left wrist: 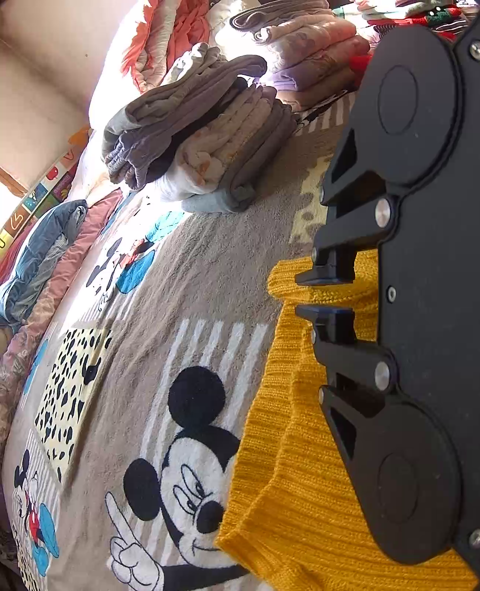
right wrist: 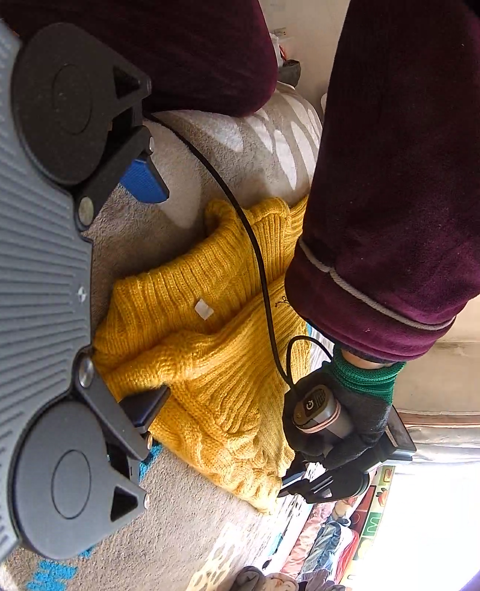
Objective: Fold clothes
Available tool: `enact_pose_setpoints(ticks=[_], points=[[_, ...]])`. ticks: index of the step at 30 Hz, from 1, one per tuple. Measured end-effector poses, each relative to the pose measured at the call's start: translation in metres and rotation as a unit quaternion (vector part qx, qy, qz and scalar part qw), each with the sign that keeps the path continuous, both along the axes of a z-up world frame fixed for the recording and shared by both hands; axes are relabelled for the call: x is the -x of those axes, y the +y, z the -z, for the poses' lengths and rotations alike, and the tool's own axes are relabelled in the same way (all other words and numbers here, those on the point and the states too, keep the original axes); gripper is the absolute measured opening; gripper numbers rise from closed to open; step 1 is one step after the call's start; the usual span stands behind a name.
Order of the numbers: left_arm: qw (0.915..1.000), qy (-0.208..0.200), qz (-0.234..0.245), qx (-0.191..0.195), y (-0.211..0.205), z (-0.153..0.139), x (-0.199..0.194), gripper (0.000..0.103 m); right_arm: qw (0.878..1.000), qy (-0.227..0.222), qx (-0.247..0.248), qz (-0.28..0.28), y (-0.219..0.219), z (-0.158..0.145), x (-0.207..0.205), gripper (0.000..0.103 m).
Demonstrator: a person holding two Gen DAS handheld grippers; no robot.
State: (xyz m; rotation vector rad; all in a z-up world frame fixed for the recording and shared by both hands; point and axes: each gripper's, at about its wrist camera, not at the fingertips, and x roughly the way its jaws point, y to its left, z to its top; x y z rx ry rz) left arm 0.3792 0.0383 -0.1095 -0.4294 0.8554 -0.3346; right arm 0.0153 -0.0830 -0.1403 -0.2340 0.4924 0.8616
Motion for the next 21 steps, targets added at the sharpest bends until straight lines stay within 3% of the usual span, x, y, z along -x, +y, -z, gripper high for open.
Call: enact_pose_setpoints(ticks=[1, 4, 6, 7, 8, 9, 11, 12, 14, 16, 18, 21], points=[[0.9999, 0.002, 0.008, -0.006, -0.004, -0.003, -0.003, 0.008, 1.0, 0.0, 0.0, 0.0, 0.0, 0.0, 0.0, 0.103], [0.9993, 0.017, 0.023, -0.022, -0.012, -0.004, -0.015, 0.03, 1.0, -0.002, 0.002, 0.001, 0.001, 0.0, 0.001, 0.103], [0.9987, 0.026, 0.032, -0.029, -0.017, -0.002, -0.022, 0.031, 1.0, -0.003, 0.002, 0.001, 0.002, 0.001, 0.001, 0.103], [0.9984, 0.027, 0.04, -0.031, -0.02, -0.001, -0.022, 0.031, 1.0, -0.003, 0.002, 0.001, 0.002, 0.001, 0.001, 0.103], [0.9981, 0.022, 0.048, -0.033, -0.022, -0.001, -0.021, 0.013, 1.0, -0.003, 0.002, 0.001, 0.002, 0.001, 0.001, 0.103], [0.9978, 0.016, 0.054, -0.035, -0.024, 0.0, -0.018, 0.006, 1.0, -0.003, 0.002, 0.001, 0.003, 0.001, 0.002, 0.103], [0.9994, 0.017, -0.002, 0.03, -0.01, 0.007, -0.01, 0.005, 1.0, -0.003, 0.002, 0.001, 0.004, 0.002, 0.001, 0.103], [0.9953, 0.022, -0.043, 0.084, 0.002, 0.015, -0.005, 0.005, 1.0, -0.003, 0.002, 0.001, 0.004, 0.002, 0.0, 0.103], [0.9757, 0.033, -0.125, 0.177, 0.02, 0.038, 0.009, 0.005, 1.0, -0.002, 0.001, 0.001, 0.005, 0.003, -0.001, 0.103], [0.9534, 0.037, -0.178, 0.241, 0.03, 0.058, 0.022, 0.005, 1.0, -0.002, 0.0, 0.001, 0.005, 0.003, 0.0, 0.103], [0.9476, 0.037, -0.201, 0.245, 0.031, 0.065, 0.027, 0.005, 1.0, -0.002, 0.0, 0.001, 0.005, 0.004, 0.001, 0.103], [0.9555, 0.064, -0.203, 0.204, 0.028, 0.058, 0.017, 0.007, 1.0, -0.003, 0.0, 0.001, 0.006, 0.005, 0.001, 0.103]])
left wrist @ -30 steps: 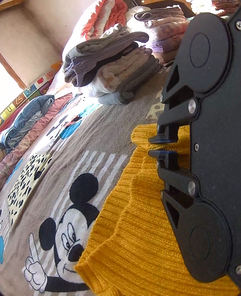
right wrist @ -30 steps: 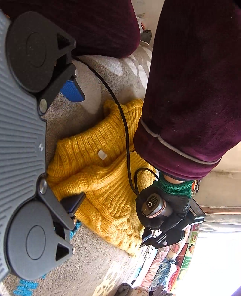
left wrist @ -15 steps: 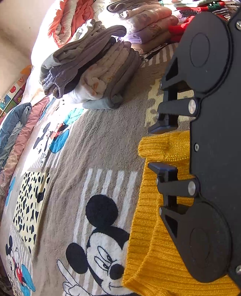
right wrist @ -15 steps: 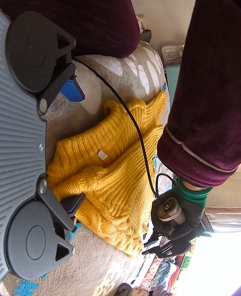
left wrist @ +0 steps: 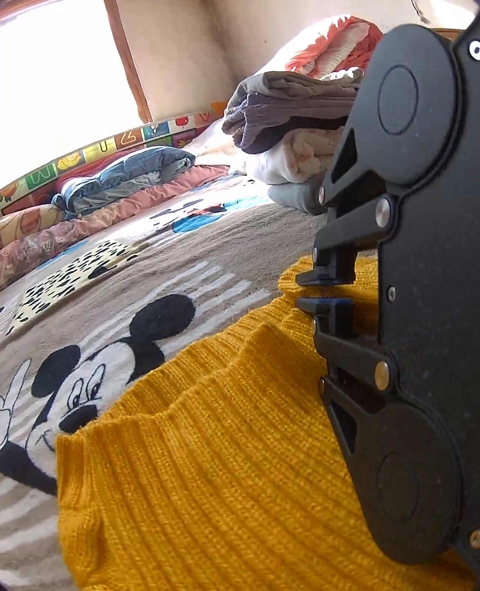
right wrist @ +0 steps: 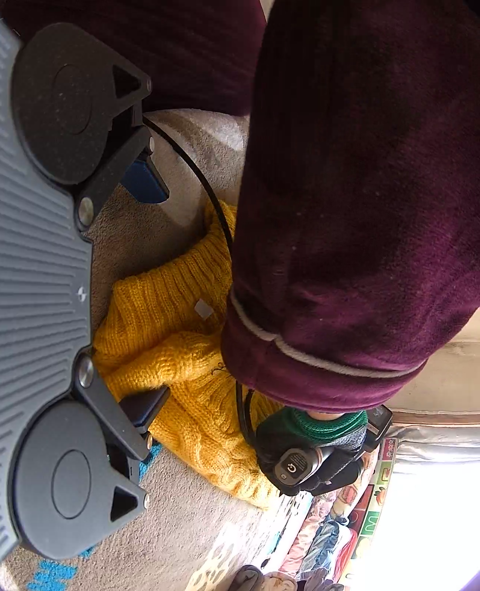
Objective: Fold clothes
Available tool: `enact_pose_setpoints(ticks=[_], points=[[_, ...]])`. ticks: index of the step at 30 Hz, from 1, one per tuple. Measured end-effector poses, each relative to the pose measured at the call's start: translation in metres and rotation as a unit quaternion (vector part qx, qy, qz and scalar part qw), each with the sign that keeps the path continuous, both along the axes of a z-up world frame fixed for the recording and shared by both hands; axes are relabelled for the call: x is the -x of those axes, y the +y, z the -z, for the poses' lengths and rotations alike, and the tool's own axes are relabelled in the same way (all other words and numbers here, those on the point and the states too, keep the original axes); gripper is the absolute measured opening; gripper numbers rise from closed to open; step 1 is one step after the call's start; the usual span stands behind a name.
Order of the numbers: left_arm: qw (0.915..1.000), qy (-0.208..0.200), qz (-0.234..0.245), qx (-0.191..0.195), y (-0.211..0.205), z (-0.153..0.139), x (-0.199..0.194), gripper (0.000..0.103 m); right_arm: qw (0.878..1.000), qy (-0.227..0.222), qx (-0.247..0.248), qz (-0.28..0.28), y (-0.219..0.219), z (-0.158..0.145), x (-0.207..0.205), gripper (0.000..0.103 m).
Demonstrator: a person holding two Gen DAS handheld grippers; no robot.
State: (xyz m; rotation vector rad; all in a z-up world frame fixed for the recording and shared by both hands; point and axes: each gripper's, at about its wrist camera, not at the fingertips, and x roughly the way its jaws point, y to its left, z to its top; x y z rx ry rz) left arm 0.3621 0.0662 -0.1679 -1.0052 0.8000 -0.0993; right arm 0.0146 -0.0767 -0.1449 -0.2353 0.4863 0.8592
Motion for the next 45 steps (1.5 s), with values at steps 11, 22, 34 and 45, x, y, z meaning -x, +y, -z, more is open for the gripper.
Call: enact_pose_setpoints(ticks=[11, 22, 34, 45], points=[[0.971, -0.033, 0.121, -0.203, -0.026, -0.074, 0.003, 0.015, 1.0, -0.004, 0.005, 0.001, 0.004, 0.001, 0.002, 0.103], [0.9169, -0.083, 0.223, -0.32, -0.066, -0.044, 0.011, 0.022, 1.0, -0.009, 0.001, 0.002, 0.003, 0.004, 0.004, 0.103], [0.9035, -0.13, 0.247, -0.325, -0.067, -0.056, 0.095, 0.024, 1.0, -0.014, -0.013, 0.002, -0.008, 0.002, 0.006, 0.103], [0.9175, -0.096, 0.251, -0.294, -0.072, -0.03, 0.135, 0.023, 0.999, -0.042, -0.01, 0.006, -0.012, 0.006, 0.014, 0.103]])
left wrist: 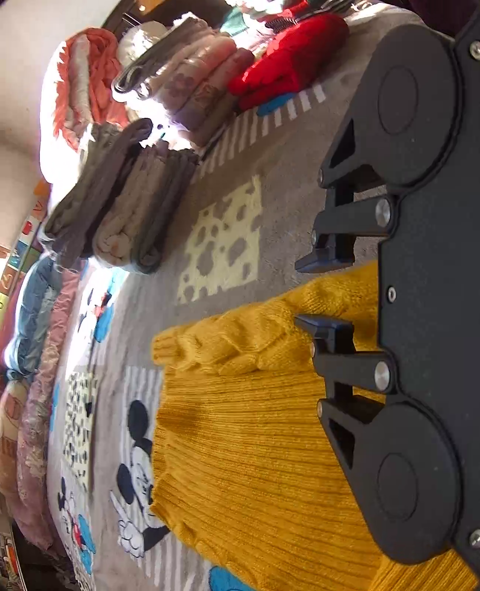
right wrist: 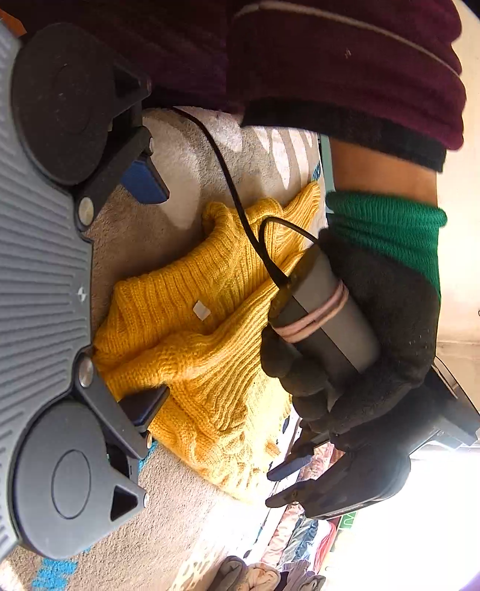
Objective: Fold clothes
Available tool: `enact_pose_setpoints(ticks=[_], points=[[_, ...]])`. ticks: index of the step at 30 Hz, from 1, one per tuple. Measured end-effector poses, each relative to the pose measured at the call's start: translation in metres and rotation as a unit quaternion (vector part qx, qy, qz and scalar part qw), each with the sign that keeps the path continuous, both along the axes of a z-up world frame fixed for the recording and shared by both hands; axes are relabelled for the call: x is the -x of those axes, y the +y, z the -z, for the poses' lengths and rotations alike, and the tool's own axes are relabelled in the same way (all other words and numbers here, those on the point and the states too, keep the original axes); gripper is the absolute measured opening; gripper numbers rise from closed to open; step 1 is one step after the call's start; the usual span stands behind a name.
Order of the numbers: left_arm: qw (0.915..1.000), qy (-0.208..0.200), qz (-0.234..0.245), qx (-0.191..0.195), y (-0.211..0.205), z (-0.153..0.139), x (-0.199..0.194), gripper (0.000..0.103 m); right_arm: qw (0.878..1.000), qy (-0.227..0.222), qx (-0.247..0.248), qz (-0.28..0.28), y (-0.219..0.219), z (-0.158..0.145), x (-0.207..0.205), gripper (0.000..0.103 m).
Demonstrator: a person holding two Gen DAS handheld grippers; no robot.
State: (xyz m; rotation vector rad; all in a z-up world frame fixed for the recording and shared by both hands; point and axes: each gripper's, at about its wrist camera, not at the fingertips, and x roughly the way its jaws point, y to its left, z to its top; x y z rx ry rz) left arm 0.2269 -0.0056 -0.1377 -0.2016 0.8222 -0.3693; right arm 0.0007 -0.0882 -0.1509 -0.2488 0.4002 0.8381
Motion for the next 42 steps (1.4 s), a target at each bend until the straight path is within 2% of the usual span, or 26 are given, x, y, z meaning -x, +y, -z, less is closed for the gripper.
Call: enact_pose_setpoints(ticks=[2, 4, 6, 7, 8, 11, 13, 18, 21, 23, 26, 30, 32, 37, 39, 40, 42], points=[[0.9994, 0.0, -0.019, 0.03, 0.01, -0.011, 0.003, 0.023, 1.0, -0.006, 0.009, 0.001, 0.002, 0.001, 0.001, 0.103], [0.9971, -0.021, -0.041, 0.061, 0.024, -0.033, 0.022, 0.024, 1.0, -0.003, 0.022, 0.002, 0.006, 0.0, 0.001, 0.103], [0.9923, -0.046, -0.071, 0.09, 0.043, -0.054, 0.051, 0.031, 0.999, 0.0, 0.034, 0.004, 0.009, -0.001, 0.0, 0.103], [0.9888, -0.052, -0.092, 0.106, 0.055, -0.058, 0.066, 0.038, 0.999, -0.002, 0.04, 0.005, 0.01, -0.002, 0.0, 0.103], [0.9843, -0.055, -0.115, 0.122, 0.067, -0.059, 0.082, 0.043, 0.999, -0.001, 0.048, 0.007, 0.012, -0.003, 0.0, 0.103], [0.9681, -0.061, -0.176, 0.168, 0.103, -0.055, 0.13, 0.043, 0.997, 0.004, 0.07, 0.014, 0.023, -0.009, 0.001, 0.103], [0.9584, -0.062, -0.211, 0.181, 0.121, -0.047, 0.152, 0.045, 0.997, -0.009, 0.078, 0.025, 0.024, -0.017, 0.01, 0.101], [0.941, -0.033, -0.278, 0.191, 0.154, -0.036, 0.17, 0.045, 0.994, -0.038, 0.105, 0.009, 0.014, -0.024, 0.058, 0.098], [0.9302, -0.02, -0.302, 0.208, 0.166, -0.031, 0.177, 0.046, 0.992, -0.032, 0.113, 0.035, 0.012, -0.029, 0.064, 0.097], [0.9272, -0.009, -0.303, 0.22, 0.169, -0.023, 0.178, 0.047, 0.993, -0.023, 0.101, 0.063, 0.012, -0.037, 0.058, 0.097], [0.9218, 0.004, -0.311, 0.232, 0.176, -0.012, 0.177, 0.047, 0.992, -0.023, 0.101, 0.07, 0.012, -0.055, 0.044, 0.097], [0.9189, 0.006, -0.311, 0.242, 0.184, -0.006, 0.176, 0.047, 0.986, -0.049, 0.156, 0.045, 0.025, -0.069, 0.012, 0.098], [0.9202, 0.006, -0.309, 0.241, 0.185, -0.004, 0.174, 0.047, 0.982, -0.073, 0.174, 0.024, 0.031, -0.069, 0.0, 0.099], [0.9218, 0.005, -0.307, 0.236, 0.186, -0.001, 0.169, 0.047, 0.977, -0.08, 0.198, -0.023, 0.044, -0.049, -0.021, 0.099], [0.9213, 0.006, -0.308, 0.238, 0.188, -0.001, 0.167, 0.047, 0.978, -0.059, 0.196, -0.037, 0.046, -0.039, -0.027, 0.099], [0.921, 0.007, -0.308, 0.239, 0.188, -0.001, 0.166, 0.047, 0.978, -0.031, 0.199, -0.051, 0.047, -0.031, -0.027, 0.099], [0.9174, 0.011, -0.312, 0.247, 0.191, 0.0, 0.164, 0.047, 0.977, -0.034, 0.203, -0.055, 0.047, -0.022, -0.015, 0.099]])
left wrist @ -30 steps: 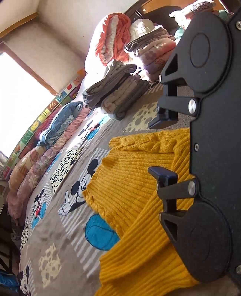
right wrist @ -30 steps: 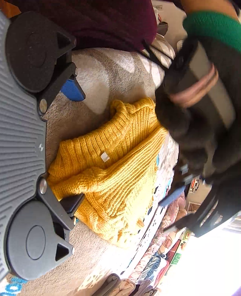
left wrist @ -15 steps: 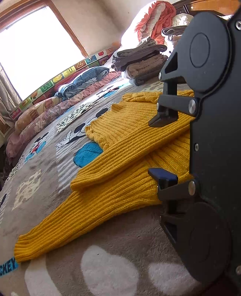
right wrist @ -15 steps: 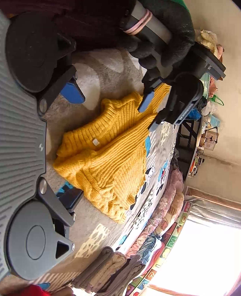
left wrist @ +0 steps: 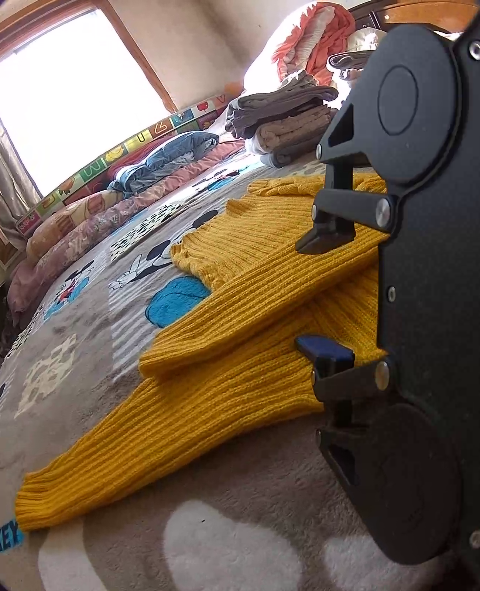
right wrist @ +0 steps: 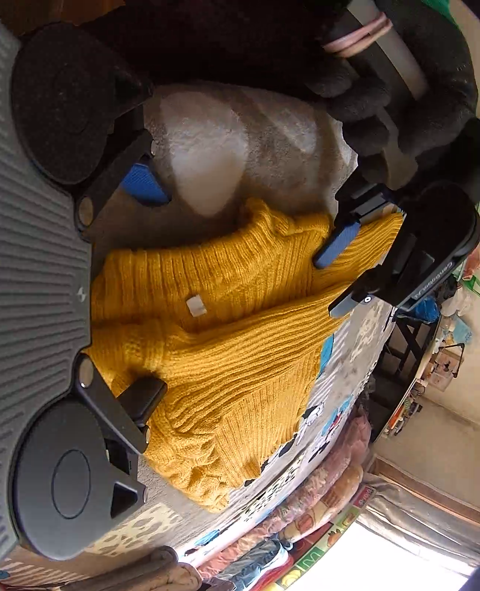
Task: Fold clothes
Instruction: 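Grasp the ribbed sleeve with the left gripper and lift it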
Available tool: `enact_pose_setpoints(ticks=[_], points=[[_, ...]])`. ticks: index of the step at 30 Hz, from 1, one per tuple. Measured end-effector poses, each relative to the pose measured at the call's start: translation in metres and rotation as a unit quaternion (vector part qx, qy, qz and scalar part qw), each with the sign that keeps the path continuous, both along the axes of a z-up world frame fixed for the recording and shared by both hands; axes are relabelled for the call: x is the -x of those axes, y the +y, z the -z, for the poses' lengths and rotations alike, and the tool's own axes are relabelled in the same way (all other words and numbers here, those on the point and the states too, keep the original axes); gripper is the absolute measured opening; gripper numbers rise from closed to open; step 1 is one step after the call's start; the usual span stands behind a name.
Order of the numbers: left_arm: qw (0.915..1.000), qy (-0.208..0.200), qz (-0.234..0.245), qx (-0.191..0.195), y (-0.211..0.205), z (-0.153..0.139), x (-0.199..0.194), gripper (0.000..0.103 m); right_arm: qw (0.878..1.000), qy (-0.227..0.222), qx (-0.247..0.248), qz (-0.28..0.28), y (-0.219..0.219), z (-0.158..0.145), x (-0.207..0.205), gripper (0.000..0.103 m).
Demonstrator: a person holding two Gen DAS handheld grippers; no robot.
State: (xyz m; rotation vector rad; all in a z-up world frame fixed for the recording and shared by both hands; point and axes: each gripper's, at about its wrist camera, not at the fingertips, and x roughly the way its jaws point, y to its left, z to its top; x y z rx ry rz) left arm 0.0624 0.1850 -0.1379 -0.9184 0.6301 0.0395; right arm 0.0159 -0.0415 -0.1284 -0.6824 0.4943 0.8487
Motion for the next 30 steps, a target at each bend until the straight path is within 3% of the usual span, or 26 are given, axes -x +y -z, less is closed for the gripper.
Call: enact_pose_setpoints(ticks=[5, 7, 10, 15, 21, 25, 28, 30], points=[[0.9999, -0.002, -0.013, 0.005, 0.003, -0.003, 0.003, 0.047, 0.997, -0.081, 0.001, -0.005, 0.002, -0.011, 0.029, 0.096], [0.9998, -0.007, -0.019, 0.002, 0.005, -0.005, 0.004, 0.047, 0.996, -0.08, 0.008, -0.036, 0.008, -0.005, 0.038, 0.098], [0.9995, -0.018, -0.026, -0.005, 0.011, -0.007, 0.004, 0.047, 0.999, 0.021, -0.021, -0.013, 0.007, -0.003, 0.023, 0.101], [0.9986, -0.029, -0.044, -0.009, 0.021, -0.007, 0.001, 0.047, 0.999, -0.004, -0.009, -0.04, 0.004, -0.007, 0.042, 0.095], [0.9982, -0.031, -0.049, 0.013, 0.03, 0.0, -0.012, 0.046, 0.994, -0.025, -0.105, -0.02, -0.004, -0.036, 0.047, 0.095], [0.9987, -0.027, -0.042, 0.003, 0.024, 0.003, -0.022, 0.034, 0.993, -0.019, -0.114, 0.027, -0.008, -0.028, 0.029, 0.098], [0.9986, -0.044, -0.027, -0.011, 0.019, -0.001, -0.026, 0.009, 0.994, -0.002, -0.104, 0.041, -0.01, -0.015, 0.018, 0.098], [0.9969, -0.071, -0.014, -0.028, 0.012, -0.011, -0.025, 0.007, 0.994, 0.007, -0.1, 0.046, -0.009, -0.011, 0.013, 0.098]])
